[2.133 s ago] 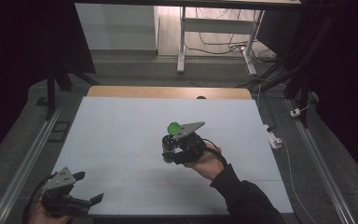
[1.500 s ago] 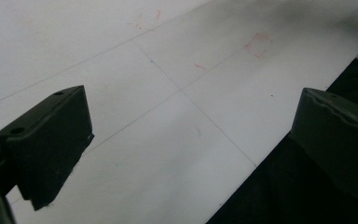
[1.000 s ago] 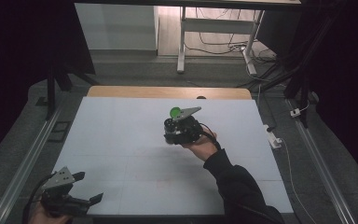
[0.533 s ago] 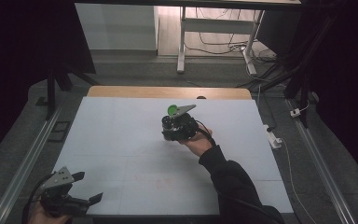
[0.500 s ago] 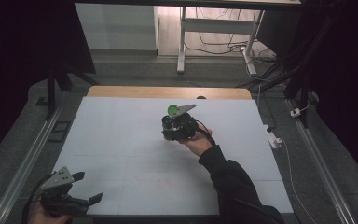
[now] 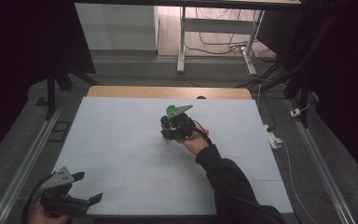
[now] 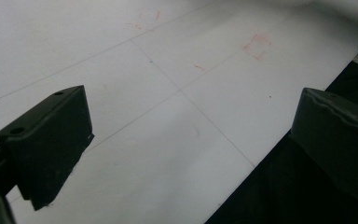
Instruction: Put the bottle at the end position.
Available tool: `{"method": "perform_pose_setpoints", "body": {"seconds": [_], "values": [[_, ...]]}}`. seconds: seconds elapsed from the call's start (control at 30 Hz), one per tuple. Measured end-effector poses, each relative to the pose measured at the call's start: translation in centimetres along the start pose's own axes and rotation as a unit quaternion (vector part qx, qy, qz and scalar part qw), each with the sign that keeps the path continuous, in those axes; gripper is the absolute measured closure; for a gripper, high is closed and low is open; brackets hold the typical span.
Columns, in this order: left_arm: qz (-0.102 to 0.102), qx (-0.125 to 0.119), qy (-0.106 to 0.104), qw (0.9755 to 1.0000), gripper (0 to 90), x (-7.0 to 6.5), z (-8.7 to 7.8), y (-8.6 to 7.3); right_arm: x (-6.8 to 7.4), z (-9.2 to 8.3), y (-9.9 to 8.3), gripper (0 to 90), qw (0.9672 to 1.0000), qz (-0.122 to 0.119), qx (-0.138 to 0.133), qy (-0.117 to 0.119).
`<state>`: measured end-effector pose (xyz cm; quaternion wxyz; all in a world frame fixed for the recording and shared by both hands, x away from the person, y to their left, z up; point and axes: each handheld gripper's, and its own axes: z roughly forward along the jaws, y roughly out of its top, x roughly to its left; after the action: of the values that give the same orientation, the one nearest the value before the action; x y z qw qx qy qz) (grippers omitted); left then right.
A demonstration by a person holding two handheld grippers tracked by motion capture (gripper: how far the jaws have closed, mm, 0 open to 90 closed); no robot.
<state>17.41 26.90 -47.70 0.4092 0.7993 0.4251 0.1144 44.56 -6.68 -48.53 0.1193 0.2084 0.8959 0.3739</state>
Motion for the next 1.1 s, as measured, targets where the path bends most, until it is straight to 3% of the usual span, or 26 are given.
{"method": "perform_pose_setpoints", "body": {"seconds": [0.4,0.8,1.1], "values": [[0.001,0.0,-0.001,1.0,0.0,0.0,0.0,0.0,0.0,1.0,-1.0,52.6,0.9999,0.006,0.014,0.008],[0.0,-0.001,-0.002,1.0,0.0,0.0,0.0,0.0,0.0,1.0,-1.4,51.4,0.9999,0.005,0.005,0.012],[-0.001,-0.001,-0.003,1.0,0.0,0.0,0.0,0.0,0.1,0.7,-1.0,41.0,0.9998,0.016,-0.007,0.008]]}}
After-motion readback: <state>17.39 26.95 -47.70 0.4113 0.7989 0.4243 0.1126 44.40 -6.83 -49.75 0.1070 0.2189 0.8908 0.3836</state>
